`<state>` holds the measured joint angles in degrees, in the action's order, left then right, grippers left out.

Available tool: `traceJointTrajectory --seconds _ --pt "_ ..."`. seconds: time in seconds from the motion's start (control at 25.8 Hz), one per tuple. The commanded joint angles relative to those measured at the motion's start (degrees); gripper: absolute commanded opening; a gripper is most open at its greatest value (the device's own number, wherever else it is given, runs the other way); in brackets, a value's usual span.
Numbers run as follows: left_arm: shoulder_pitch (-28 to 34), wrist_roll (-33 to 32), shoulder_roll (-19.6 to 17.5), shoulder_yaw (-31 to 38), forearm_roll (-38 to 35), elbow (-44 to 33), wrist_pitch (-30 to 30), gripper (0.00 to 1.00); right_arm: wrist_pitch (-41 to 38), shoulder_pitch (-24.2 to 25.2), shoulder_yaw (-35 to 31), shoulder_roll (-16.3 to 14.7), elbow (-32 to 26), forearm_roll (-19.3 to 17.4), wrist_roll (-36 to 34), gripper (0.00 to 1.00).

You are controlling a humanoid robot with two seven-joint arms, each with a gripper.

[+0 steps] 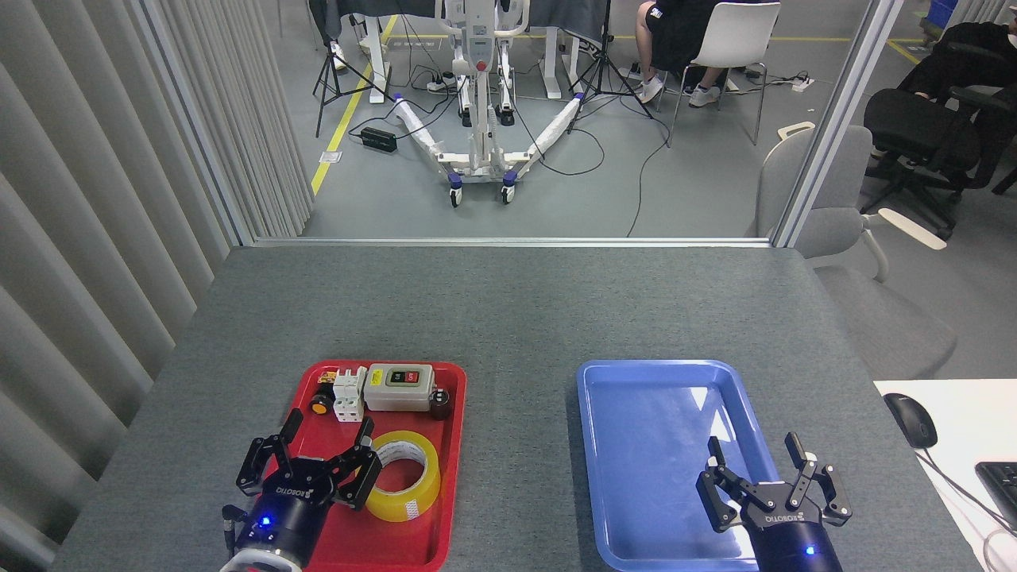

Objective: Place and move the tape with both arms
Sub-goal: 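Move the left gripper toward the yellow tape roll in the red tray, then insert the left gripper into the tape roll's hole and grasp its rim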

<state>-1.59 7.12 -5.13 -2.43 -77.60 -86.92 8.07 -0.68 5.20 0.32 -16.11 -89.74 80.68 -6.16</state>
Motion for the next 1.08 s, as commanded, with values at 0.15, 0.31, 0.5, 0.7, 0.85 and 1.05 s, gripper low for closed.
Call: traceJointTrajectory --seconds 0.15,0.31,0.5,0.7,0.85,1.05 --pt "-0.5 -0.7 0.0 0.1 0.2 0.0 0.1 1.0 0.0 0.6 -0.1 0.6 -0.7 0.1 -0.1 1.0" --pt "-0.4 -0.7 0.0 0.0 0.4 0.0 0.1 1.0 0.0 0.7 -0.2 0.9 -0.7 0.1 -0.1 1.0" --pt "-0.8 -0.8 -0.1 0.0 0.8 0.5 0.0 1.0 0.0 0.6 -0.2 0.9 -0.7 0.1 -0.1 1.0" --pt "-2.4 -5.0 -0.1 -1.0 1.0 0.4 -0.3 1.0 0.1 0.7 -0.1 0.8 -0.7 0.1 -0.1 1.0" --pt "-5.9 -17.3 -0.1 -1.2 6.8 0.3 -1.2 1.0 0.1 0.7 -0.1 0.9 -0.7 0.1 -0.1 1.0" --pt "-9.6 -35.7 -0.1 -1.2 13.3 0.7 -4.6 1.0 0.1 0.7 -0.1 0.9 -0.6 0.1 -0.1 1.0"
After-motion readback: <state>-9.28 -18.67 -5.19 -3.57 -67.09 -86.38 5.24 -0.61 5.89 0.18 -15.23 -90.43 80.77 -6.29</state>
